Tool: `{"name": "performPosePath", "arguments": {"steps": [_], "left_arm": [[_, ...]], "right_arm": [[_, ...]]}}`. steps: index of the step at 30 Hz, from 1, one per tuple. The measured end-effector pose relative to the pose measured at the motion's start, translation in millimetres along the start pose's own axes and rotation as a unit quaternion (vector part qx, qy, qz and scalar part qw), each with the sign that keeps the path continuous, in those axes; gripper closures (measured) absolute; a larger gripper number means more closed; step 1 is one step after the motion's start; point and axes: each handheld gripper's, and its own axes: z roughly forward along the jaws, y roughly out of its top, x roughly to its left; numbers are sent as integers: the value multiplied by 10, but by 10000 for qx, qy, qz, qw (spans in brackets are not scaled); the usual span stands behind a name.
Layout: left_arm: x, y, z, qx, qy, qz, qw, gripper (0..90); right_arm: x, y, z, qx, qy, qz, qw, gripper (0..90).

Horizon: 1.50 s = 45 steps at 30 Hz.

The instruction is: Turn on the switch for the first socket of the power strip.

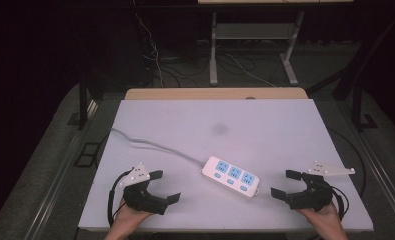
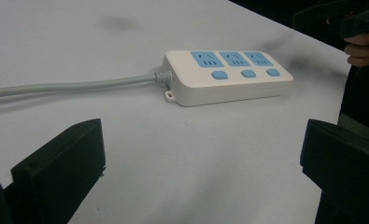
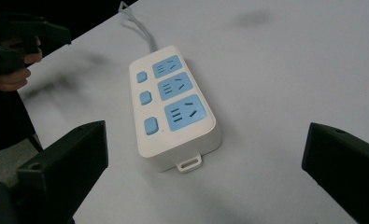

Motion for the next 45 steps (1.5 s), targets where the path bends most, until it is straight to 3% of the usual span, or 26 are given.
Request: {"name": "performPosePath", "arguments": {"steps": [30,45], "left_arm": [[15,2,-7,-35,-60,-58,10000,0],[24,4,8,4,-92,-45,9999,0]], "right_arm": [[-6,45,-7,97,58,2,9999,1],[64,181,9,224,145,-122,9996,1]]}}
